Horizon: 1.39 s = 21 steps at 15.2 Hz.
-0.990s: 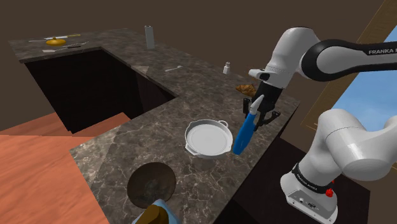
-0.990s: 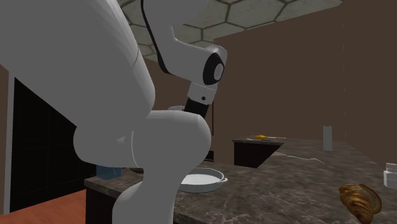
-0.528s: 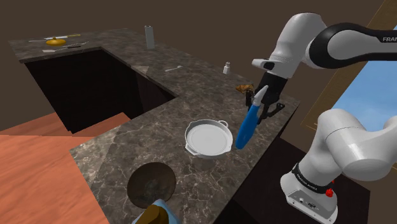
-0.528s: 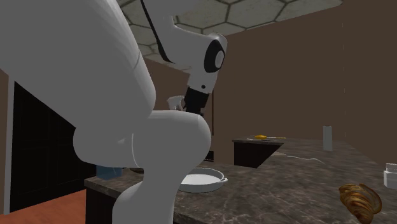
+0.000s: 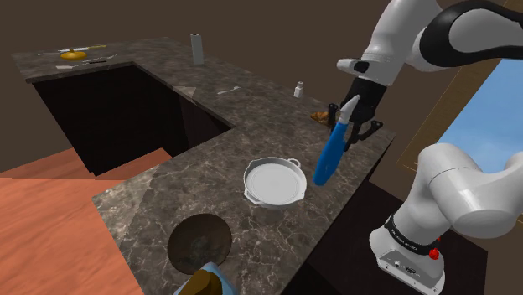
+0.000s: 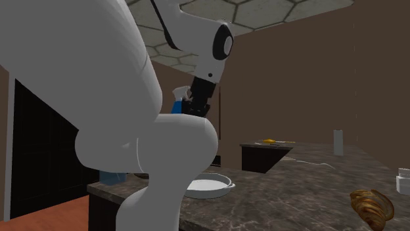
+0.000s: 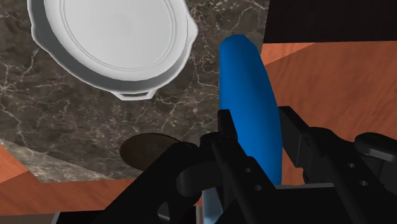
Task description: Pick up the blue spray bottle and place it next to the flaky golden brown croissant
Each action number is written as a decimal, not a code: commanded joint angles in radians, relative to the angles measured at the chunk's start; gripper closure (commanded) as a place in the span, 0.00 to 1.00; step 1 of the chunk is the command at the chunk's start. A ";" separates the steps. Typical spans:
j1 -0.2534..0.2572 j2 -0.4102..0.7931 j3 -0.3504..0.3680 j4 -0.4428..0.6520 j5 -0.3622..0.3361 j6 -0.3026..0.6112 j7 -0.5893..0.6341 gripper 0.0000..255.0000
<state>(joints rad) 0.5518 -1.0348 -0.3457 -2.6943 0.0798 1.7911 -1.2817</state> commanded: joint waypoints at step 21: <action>0.047 0.075 0.044 0.327 0.042 -0.237 0.076 1.00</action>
<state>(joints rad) 0.5960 -0.9672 -0.3030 -2.3855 0.1193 1.5642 -1.2097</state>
